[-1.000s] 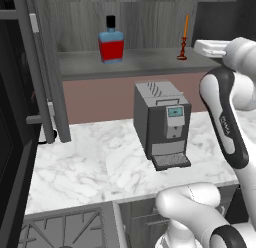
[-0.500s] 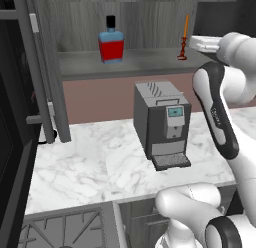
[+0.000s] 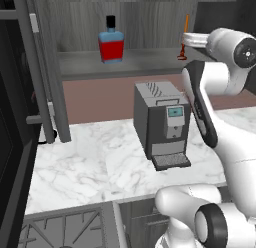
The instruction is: Get the candle and the liquor from the cabinet and move them to the dining counter.
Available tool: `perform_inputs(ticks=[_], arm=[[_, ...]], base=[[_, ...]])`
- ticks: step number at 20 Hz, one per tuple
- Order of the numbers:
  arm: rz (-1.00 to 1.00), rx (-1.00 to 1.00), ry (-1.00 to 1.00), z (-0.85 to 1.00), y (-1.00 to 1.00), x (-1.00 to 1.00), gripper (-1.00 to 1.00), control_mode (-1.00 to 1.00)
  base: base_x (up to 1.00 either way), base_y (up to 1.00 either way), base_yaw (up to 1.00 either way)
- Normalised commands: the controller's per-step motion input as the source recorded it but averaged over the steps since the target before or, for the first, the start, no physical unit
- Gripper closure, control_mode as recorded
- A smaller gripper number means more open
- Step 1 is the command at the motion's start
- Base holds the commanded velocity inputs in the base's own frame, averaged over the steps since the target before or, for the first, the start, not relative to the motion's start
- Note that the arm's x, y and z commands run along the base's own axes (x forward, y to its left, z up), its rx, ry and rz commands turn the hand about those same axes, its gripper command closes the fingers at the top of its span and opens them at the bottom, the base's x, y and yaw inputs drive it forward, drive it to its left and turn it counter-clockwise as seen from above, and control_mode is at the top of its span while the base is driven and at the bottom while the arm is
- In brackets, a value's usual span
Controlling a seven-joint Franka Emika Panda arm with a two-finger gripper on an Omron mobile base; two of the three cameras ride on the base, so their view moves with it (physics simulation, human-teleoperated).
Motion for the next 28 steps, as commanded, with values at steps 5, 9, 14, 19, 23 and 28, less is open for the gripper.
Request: perform_inputs(ticks=[5,9,14,19,23,28], arm=[[-0.16,-0.03,0.11,0.04,-0.07,0.19,-1.00,-1.00],[-0.04,0.00,0.12,0.04,-0.15,0.02,-1.00,-1.00],[0.00,0.00,0.02,0.00,-0.23,0.12,-1.00,-1.00],[0.00,0.00,0.01,0.00,-0.22,0.19,-1.00,-1.00],[0.00,0.00,0.01,0.00,-0.19,0.09,-1.00,-1.00],[0.00,0.00,0.00,0.00,-0.12,0.05,-1.00,-1.00]], base=[[0.00,0.00,0.00],[0.00,0.00,0.00],[0.00,0.00,0.00],[0.00,0.00,0.00],[0.00,0.00,0.00],[0.00,0.00,0.00]])
